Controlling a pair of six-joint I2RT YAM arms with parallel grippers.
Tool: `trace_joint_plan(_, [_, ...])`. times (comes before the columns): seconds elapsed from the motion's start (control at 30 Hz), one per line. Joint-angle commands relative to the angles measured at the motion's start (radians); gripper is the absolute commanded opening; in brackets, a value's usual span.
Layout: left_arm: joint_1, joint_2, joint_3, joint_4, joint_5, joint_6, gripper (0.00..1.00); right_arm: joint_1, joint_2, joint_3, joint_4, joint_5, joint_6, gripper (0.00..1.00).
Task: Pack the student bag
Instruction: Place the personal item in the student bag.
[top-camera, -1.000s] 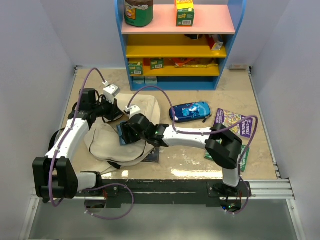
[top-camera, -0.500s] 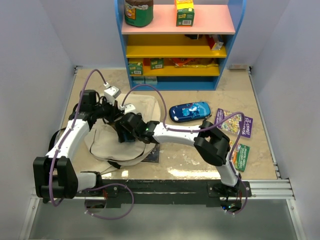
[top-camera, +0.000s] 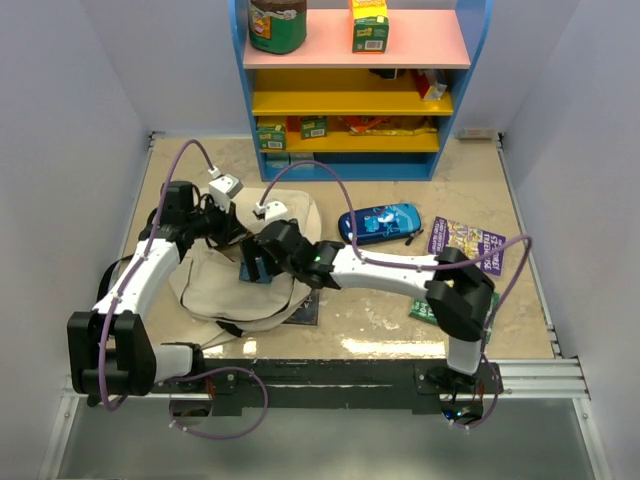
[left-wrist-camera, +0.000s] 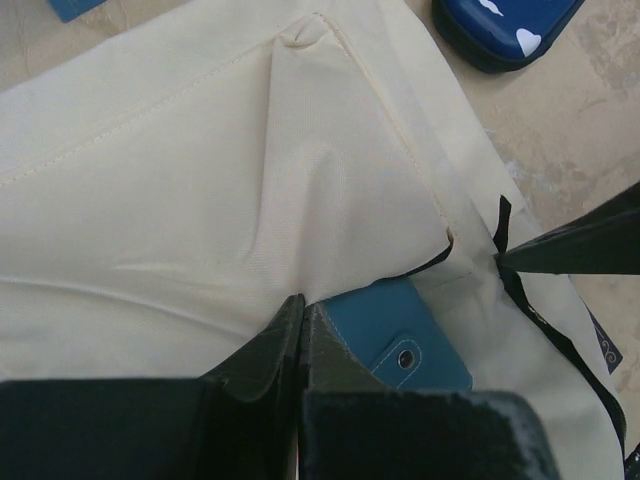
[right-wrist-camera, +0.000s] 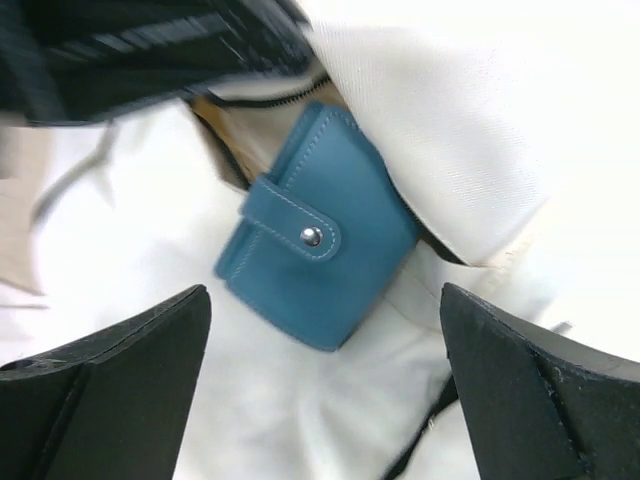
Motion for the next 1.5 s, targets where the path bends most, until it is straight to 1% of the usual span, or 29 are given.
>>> trace_joint_plan(0.0, [0.002, 0.003, -0.001, 0.043, 0.014, 0.016, 0.0, -0.008, -0.164, -0.073, 0.137, -0.039, -0.034, 0.98])
trace_joint_plan(0.07, [0.0, 0.005, -0.001, 0.045, 0.014, 0.011, 0.0, -0.008, -0.207, -0.136, 0.175, -0.07, -0.032, 0.96])
trace_joint_plan(0.13, [0.0, 0.005, -0.001, 0.045, 0.014, 0.011, 0.0, -0.008, -0.229, -0.19, 0.192, -0.106, -0.02, 0.85])
trace_joint_plan(0.17, [0.0, 0.005, -0.001, 0.045, 0.012, 0.011, 0.0, -0.007, -0.235, -0.208, 0.218, -0.128, -0.014, 0.76])
trace_joint_plan(0.27, [0.0, 0.005, 0.002, 0.045, 0.006, 0.016, 0.0, -0.005, -0.252, -0.297, 0.276, -0.194, 0.043, 0.57])
trace_joint_plan(0.3, [0.0, 0.006, 0.0, 0.048, 0.008, 0.014, 0.0, 0.001, -0.249, -0.317, 0.319, -0.206, 0.053, 0.43])
trace_joint_plan(0.33, [0.0, 0.008, 0.0, 0.048, 0.006, 0.016, 0.0, 0.006, -0.244, -0.352, 0.342, -0.217, 0.066, 0.34])
trace_joint_plan(0.37, [0.0, 0.01, 0.0, 0.048, 0.006, 0.016, 0.0, 0.019, -0.236, -0.363, 0.382, -0.229, 0.067, 0.17])
trace_joint_plan(0.4, [0.0, 0.01, 0.002, 0.048, 0.005, 0.013, 0.0, 0.026, -0.226, -0.369, 0.392, -0.235, 0.069, 0.12])
trace_joint_plan(0.47, [0.0, 0.013, 0.008, 0.045, 0.005, 0.011, 0.0, 0.038, -0.181, -0.359, 0.398, -0.249, 0.069, 0.05])
trace_joint_plan(0.57, [0.002, 0.013, 0.017, 0.04, 0.005, 0.011, 0.0, 0.044, -0.129, -0.328, 0.405, -0.263, 0.063, 0.0])
trace_joint_plan(0.77, [0.0, 0.011, 0.029, 0.033, 0.003, 0.013, 0.0, 0.046, -0.053, -0.308, 0.419, -0.254, 0.055, 0.0])
trace_joint_plan(0.9, [0.0, 0.014, 0.028, 0.033, 0.006, 0.014, 0.0, 0.046, -0.032, -0.3, 0.409, -0.164, 0.055, 0.0])
trace_joint_plan(1.17, [0.002, 0.02, 0.023, 0.022, 0.006, 0.03, 0.0, 0.039, 0.05, -0.162, 0.367, 0.138, -0.031, 0.0])
trace_joint_plan(1.37, [0.002, 0.008, 0.015, 0.01, 0.005, 0.044, 0.0, -0.008, 0.078, -0.104, 0.413, 0.241, -0.083, 0.0])
trace_joint_plan(1.47, [0.002, 0.005, 0.017, 0.007, 0.011, 0.042, 0.0, -0.029, 0.101, -0.08, 0.451, 0.261, -0.092, 0.0])
